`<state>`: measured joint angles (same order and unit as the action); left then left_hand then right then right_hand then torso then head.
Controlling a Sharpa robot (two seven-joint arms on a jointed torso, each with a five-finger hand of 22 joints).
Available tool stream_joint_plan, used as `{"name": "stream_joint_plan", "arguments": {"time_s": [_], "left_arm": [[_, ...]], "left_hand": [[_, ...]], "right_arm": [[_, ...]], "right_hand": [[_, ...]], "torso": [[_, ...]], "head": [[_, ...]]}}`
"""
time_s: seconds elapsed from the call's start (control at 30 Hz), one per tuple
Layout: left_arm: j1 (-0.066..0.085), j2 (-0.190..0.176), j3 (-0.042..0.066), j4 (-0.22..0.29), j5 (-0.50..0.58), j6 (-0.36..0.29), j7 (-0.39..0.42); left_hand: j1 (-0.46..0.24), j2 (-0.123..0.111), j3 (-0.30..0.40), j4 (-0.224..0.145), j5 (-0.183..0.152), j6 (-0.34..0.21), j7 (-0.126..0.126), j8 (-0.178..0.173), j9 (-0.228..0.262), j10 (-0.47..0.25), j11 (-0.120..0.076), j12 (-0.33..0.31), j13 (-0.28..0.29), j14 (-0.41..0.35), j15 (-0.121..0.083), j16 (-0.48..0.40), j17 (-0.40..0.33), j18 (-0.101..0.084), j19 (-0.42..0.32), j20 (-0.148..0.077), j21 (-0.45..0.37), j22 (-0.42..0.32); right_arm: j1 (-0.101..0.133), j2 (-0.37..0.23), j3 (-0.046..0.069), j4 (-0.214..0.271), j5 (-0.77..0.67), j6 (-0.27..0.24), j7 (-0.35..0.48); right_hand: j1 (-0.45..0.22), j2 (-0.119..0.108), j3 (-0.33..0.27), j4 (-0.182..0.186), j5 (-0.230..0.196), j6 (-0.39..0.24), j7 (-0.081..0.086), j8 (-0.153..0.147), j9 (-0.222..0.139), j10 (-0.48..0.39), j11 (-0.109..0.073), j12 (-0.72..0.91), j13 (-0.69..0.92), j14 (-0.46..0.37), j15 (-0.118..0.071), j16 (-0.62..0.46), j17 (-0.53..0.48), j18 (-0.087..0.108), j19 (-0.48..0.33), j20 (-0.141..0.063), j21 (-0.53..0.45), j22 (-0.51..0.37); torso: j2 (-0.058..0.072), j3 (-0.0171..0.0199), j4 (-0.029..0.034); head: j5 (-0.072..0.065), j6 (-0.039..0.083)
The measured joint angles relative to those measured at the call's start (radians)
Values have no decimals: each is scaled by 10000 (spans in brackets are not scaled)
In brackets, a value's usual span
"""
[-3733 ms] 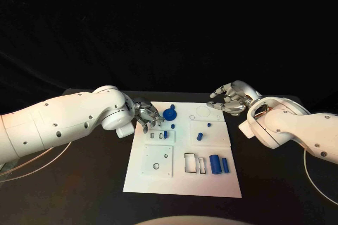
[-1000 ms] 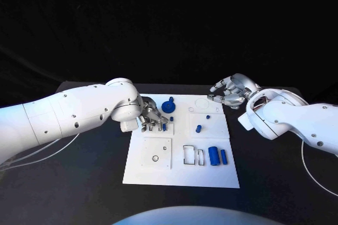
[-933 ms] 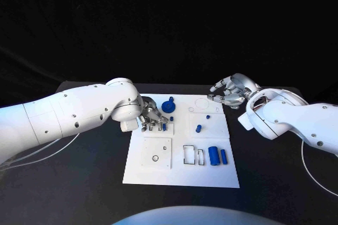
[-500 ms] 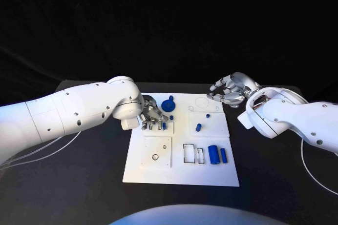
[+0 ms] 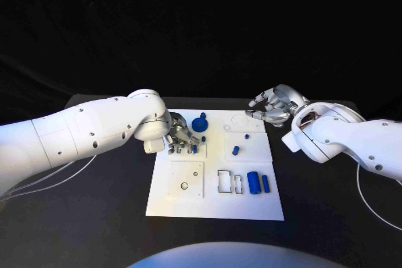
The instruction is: Assemble the parts on the task board
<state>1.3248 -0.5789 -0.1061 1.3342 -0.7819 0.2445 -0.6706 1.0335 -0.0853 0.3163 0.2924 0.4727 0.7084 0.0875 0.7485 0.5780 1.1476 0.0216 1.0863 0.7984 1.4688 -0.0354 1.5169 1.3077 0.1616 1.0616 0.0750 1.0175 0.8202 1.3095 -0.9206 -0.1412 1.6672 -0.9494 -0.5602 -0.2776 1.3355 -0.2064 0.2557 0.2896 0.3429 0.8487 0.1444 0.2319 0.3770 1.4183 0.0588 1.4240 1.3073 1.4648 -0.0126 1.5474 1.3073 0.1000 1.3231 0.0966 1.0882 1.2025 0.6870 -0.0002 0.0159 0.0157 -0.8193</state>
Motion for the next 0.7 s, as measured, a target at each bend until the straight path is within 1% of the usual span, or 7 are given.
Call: {"name": "stream_joint_plan", "arguments": {"time_s": [0.1,0.17,0.2,0.33,0.53,0.63,0.7], "left_arm": [[0,30,0,-40,-8,36,-6],[0,49,0,-70,-14,62,-12],[0,55,0,-80,-17,71,-14],[0,76,0,-114,-29,86,-19],[-2,100,0,-142,-45,81,-22],[-3,115,0,-155,-53,72,-22],[-3,121,0,-164,-57,70,-22]], "left_hand": [[55,-55,40,-41,0,0,0,55,-15,37,-36,0,26,0,0,20,0,0,73,1,49,51],[118,11,68,-13,0,47,-47,110,-15,75,-74,82,87,0,0,49,0,0,97,-22,109,112],[160,-31,68,-13,0,52,-52,110,-15,91,-91,94,101,0,0,49,-1,1,111,-37,116,140],[157,-28,95,-40,0,52,-52,166,-25,91,-91,95,122,0,0,49,-1,1,146,2,116,186],[302,-16,194,-32,0,52,-52,226,-47,128,-128,135,123,-37,-36,49,-1,1,181,-33,152,214],[496,47,375,-39,-224,52,-52,344,-91,144,-144,154,134,-37,-36,89,-1,1,200,-52,153,269],[642,19,495,-32,-413,52,-52,410,-126,144,-144,172,129,-38,-36,88,-1,1,217,-69,153,301]], "right_arm": [[-2,2,0,-1,0,1,-2],[-2,3,0,-1,0,2,-4],[-2,3,0,-1,0,2,-5],[-3,3,0,-2,0,3,-11],[-5,9,-1,-7,0,9,-20],[-9,14,-1,-12,0,17,-27],[-12,16,-1,-13,0,24,-32]], "right_hand": [[0,0,0,0,0,0,0,0,0,0,0,0,0,0,0,0,0,0,0,0,0,0],[0,0,0,0,0,0,0,0,0,0,0,0,2,0,0,0,0,0,0,0,0,0],[0,0,0,0,0,0,0,0,0,0,0,0,6,0,0,0,0,0,0,0,0,0],[2,-2,0,0,0,0,0,0,0,0,0,0,8,0,0,0,0,0,0,0,0,0],[2,-2,29,29,0,0,0,0,0,0,0,0,8,0,0,0,0,0,0,0,0,0],[3,-2,29,29,0,0,0,0,0,0,0,0,8,0,0,0,0,0,0,0,0,0],[-31,31,46,12,34,0,0,0,0,0,0,0,7,0,0,0,0,0,0,0,0,0]], "torso": [[0,1,-2],[0,1,-5],[0,1,-7],[0,1,-4],[-4,1,2],[-8,1,5],[-9,0,4]], "head": [[-1,-18],[0,-26],[0,-30],[1,-39],[-17,-48],[-26,-54],[-28,-60]]}}
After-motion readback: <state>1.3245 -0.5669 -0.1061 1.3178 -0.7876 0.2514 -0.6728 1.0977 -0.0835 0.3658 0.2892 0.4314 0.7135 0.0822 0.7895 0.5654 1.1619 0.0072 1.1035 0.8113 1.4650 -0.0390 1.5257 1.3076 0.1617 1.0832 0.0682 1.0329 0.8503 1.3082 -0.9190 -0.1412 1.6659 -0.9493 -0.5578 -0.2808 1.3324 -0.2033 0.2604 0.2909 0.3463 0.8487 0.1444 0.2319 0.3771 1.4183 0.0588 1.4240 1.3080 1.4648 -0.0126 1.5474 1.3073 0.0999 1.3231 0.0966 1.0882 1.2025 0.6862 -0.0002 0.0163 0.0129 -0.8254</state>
